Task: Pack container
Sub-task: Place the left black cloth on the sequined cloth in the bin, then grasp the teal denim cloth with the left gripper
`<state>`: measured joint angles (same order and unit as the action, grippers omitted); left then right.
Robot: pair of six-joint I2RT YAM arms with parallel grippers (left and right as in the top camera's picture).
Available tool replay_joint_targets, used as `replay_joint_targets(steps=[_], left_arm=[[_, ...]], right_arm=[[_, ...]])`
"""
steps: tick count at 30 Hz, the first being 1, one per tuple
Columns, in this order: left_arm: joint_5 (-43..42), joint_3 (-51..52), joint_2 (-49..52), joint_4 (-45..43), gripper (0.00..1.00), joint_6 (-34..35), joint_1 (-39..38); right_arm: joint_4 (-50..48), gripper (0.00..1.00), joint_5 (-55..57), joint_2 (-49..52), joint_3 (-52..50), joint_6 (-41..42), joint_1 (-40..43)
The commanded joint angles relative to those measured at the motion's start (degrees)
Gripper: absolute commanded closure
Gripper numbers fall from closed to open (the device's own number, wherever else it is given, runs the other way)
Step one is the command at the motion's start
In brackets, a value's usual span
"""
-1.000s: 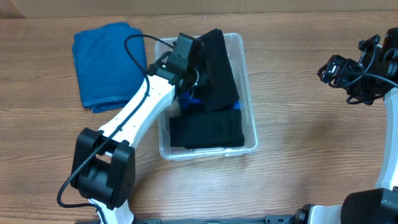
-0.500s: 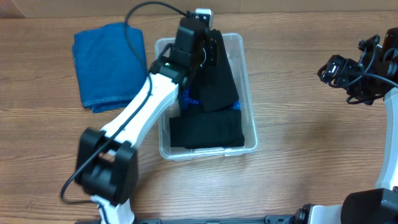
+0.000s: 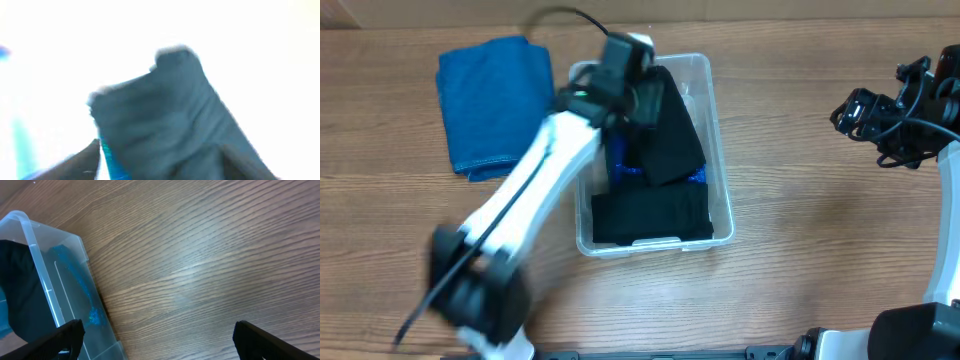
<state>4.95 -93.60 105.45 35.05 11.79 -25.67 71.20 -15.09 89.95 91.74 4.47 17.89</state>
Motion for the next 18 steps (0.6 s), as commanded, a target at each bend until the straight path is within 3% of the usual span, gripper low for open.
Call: replay_joint_targets(steps=[1, 5, 7, 11, 14, 18], left_arm=[[10.5, -3.0, -17.3, 7.9, 0.0, -0.5, 7.1], [9.6, -2.8, -21.4, 24.4, 0.0, 7.2, 24.7], [1.7, -0.9, -18.8, 26.0, 0.0, 6.1, 34.9], [-13.0, -0.3, -8.4, 23.2, 0.0, -0.4, 47.8], [-27.8, -0.3, 0.4, 14.7, 0.0, -5.0, 55.7], [-40.4, -0.3, 11.3, 4.6, 0.0, -5.2, 58.9]], right_arm=[[-0.2, 0.0, -0.5, -0.3, 0.1, 0.3, -0.2], [-0.3, 0.0, -0.5, -0.3, 0.1, 0.3, -0.2], [-0.3, 0.0, -0.5, -0.3, 0.1, 0.3, -0.2], [-0.3, 0.0, -0.5, -0.3, 0.1, 0.3, -0.2], [-0.3, 0.0, -0.5, -0.3, 0.1, 0.3, -0.2], [0.1, 0.0, -0.5, -0.3, 0.1, 0.2, -0.2]])
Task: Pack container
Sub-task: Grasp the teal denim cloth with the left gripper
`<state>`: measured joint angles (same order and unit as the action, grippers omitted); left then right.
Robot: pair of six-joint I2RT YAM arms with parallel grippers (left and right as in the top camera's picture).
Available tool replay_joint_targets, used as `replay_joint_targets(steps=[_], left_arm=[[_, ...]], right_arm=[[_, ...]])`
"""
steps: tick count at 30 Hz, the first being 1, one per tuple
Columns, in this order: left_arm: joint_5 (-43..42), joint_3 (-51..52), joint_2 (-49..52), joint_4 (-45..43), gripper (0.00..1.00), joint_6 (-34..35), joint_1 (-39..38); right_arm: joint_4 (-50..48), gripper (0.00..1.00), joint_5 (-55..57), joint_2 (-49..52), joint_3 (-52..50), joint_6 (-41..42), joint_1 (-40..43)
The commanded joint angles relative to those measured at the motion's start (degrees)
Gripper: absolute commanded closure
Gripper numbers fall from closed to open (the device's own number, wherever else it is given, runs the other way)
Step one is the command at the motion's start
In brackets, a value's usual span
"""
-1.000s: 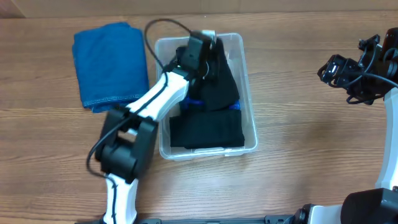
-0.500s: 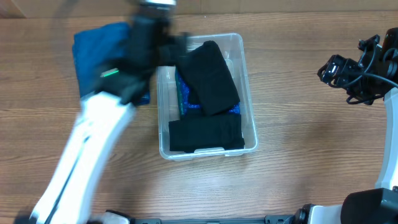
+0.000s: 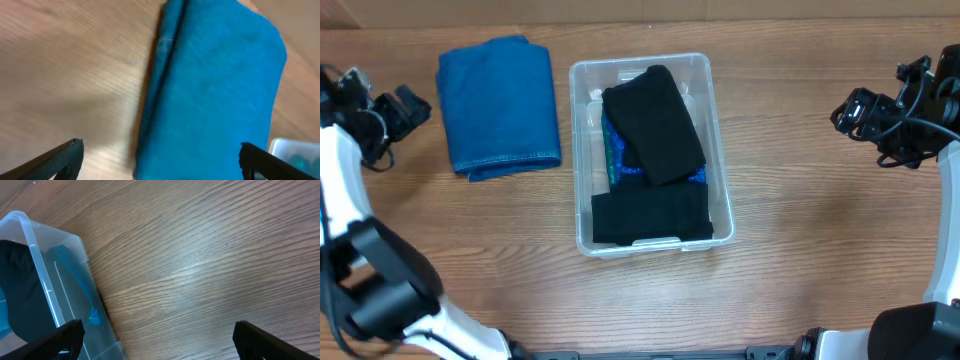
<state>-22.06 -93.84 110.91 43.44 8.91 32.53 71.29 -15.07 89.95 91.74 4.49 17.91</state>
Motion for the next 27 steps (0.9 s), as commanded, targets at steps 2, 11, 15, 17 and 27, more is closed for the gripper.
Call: replay_joint_targets(steps=[2, 11, 15, 17, 27], left_arm=[[-20.4, -0.1, 12.1, -10.8, 0.0, -2.2, 0.0], [-20.4, -0.2, 23.6, -22.3, 0.0, 6.0, -6.4], [-30.6, -0.2, 23.3, -19.9, 0.6, 5.9, -8.6], [-30.1, -0.2, 21.9, -15.1, 0.91, 5.2, -8.5], [-28.1, -0.2, -19.5, -6.0, 0.96, 4.9, -9.8]], right_arm=[[0.2, 0.0, -0.5, -0.3, 0.1, 0.2, -0.2], [0.9, 0.0, -0.5, -0.3, 0.1, 0.3, -0.2], [1.6, 0.0, -0.5, -0.3, 0.1, 0.0, -0.2], [1.5, 0.0, -0.5, -0.3, 0.1, 0.0, -0.2], [2.4, 0.0, -0.5, -0.3, 0.1, 0.0, -0.2]])
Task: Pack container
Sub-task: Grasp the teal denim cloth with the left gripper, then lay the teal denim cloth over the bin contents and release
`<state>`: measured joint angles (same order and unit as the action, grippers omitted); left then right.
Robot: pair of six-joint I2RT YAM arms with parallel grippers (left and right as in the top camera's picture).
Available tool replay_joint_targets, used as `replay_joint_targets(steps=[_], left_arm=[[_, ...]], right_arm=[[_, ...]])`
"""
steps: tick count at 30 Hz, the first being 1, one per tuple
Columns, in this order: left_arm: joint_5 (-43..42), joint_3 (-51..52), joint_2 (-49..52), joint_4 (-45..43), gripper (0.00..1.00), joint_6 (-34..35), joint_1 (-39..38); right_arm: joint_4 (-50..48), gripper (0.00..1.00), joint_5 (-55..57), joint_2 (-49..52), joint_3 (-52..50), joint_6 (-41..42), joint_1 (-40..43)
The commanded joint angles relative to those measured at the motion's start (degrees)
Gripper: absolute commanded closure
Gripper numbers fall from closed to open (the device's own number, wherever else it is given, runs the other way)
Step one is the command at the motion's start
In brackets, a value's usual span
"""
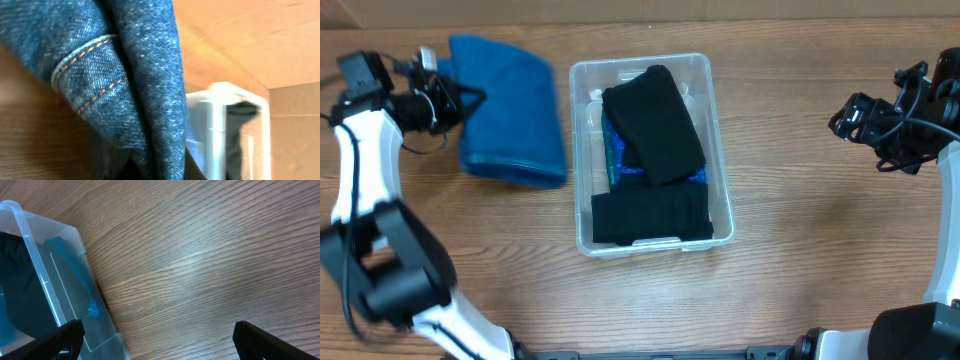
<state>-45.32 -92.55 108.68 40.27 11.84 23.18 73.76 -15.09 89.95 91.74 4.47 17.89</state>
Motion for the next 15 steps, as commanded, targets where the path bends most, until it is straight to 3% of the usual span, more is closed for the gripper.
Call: replay_joint_targets(steps=[1, 3, 5, 7, 9, 11, 15], left_arm=[[-4.2, -1.5, -21.5, -3.1, 0.96, 3.7, -1.3], [-0.3, -1.5, -33.6, -2.8, 0.96, 5.1, -6.5], [4.7, -1.5, -38.6, -2.0, 0.96, 7.2, -11.9], [19.5, -1.5, -42.3, 2.8, 0.96, 12.8, -22.7], [31.6, -1.1, -41.7, 5.6, 0.96, 18.3, -33.9], [39.0, -0.7, -38.1, 5.2, 0.96, 19.1, -44.5], [42.9, -0.7, -26.2, 1.7, 0.96, 20.6, -53.3]], right_arm=[[-0.1, 0.0, -0.5, -0.3, 0.1, 0.1, -0.2], [0.1, 0.0, -0.5, -0.3, 0.1, 0.1, -0.2], [0.2, 0.0, -0.5, -0.3, 0.1, 0.1, -0.2], [0.3, 0.0, -1.8, -0.3, 0.1, 0.1, -0.2], [0.3, 0.0, -1.8, -0.3, 0.1, 0.1, -0.2], [0.3, 0.0, -1.8, -0.3, 0.1, 0.1, -0.2], [0.5, 0.0, -1.8, -0.3, 0.1, 0.1, -0.2]])
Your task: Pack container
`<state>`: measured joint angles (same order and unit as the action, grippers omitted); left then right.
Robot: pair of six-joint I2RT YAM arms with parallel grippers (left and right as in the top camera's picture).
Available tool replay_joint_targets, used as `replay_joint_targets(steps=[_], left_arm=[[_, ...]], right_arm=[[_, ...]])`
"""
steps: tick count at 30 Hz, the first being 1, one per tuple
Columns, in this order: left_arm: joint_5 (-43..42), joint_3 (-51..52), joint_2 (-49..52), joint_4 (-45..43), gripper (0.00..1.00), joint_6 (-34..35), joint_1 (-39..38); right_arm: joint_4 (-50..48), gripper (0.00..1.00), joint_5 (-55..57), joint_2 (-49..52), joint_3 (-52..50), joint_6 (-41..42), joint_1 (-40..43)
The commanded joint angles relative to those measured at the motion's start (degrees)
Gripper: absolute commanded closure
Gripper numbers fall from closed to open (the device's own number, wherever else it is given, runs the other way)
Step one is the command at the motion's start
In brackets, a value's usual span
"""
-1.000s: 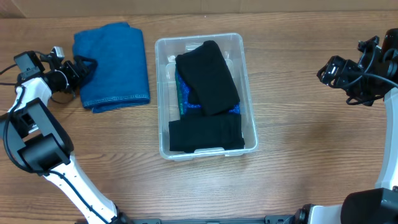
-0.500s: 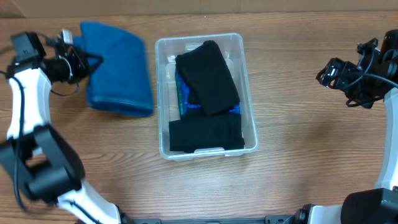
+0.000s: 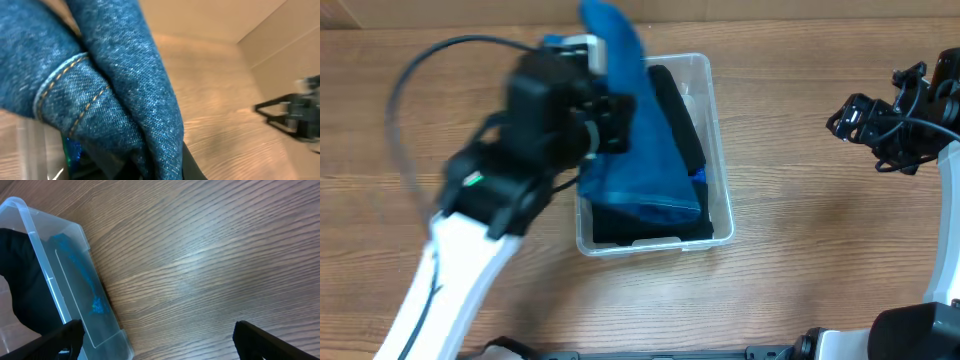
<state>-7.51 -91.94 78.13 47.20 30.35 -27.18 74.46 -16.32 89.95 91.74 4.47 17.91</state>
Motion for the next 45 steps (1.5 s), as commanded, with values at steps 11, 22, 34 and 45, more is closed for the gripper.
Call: replay_joint_targets(steps=[11, 22, 34, 45], left_arm=[[-9.0, -1.3, 15.5, -18.1, 0.96, -4.0, -3.6], [-3.3, -1.3, 16.9, -5.3, 0.95, -10.2, -3.6], [27.6, -1.5, 15.7, 5.0, 0.4, -18.9, 3.2], [16.6, -6.3, 24.5, -13.9, 0.96, -30.4, -0.5]], right_arm=[[-0.2, 0.0, -0.5, -0.3, 0.1, 0.1, -0.2], [-0.1, 0.0, -0.5, -0.3, 0.1, 0.1, -0.2], [0.2, 0.0, -0.4, -0.3, 0.1, 0.1, -0.2], [0.0, 0.0, -0.5, -0.3, 0.1, 0.1, -0.2]])
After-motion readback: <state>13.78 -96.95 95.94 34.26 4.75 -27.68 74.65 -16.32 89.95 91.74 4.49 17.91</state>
